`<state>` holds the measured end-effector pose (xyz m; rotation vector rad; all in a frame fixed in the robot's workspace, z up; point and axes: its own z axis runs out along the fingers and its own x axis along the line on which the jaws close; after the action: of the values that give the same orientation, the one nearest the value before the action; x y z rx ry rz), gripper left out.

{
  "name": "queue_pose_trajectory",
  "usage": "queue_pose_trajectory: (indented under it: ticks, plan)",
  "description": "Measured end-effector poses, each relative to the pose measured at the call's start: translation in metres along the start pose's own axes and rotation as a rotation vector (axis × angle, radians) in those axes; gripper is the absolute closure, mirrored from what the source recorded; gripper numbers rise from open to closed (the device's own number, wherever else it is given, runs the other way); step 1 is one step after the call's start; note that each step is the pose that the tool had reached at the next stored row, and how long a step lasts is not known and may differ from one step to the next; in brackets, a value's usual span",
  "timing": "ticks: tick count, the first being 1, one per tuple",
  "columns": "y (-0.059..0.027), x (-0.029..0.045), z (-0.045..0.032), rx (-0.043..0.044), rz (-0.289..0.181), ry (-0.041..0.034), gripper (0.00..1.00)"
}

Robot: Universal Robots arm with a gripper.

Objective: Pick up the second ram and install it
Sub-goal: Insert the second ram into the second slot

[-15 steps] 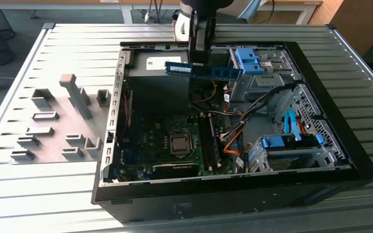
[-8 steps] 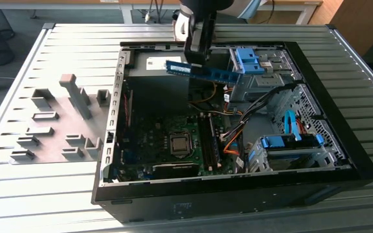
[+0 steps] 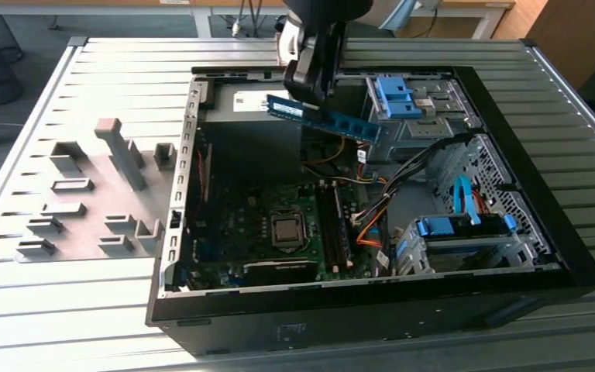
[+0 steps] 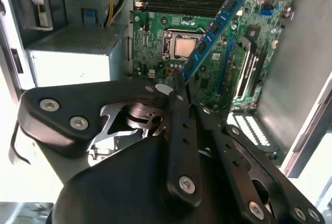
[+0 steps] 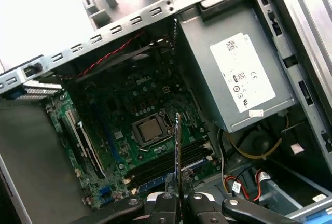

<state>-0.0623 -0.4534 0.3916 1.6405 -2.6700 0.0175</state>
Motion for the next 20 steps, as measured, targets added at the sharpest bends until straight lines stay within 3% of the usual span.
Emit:
queue_pose_trajectory:
  ticks: [20]
  plan:
    - [0.0001, -0.0001, 0.0094, -0.0045, 0.364, 0.0023, 0.86]
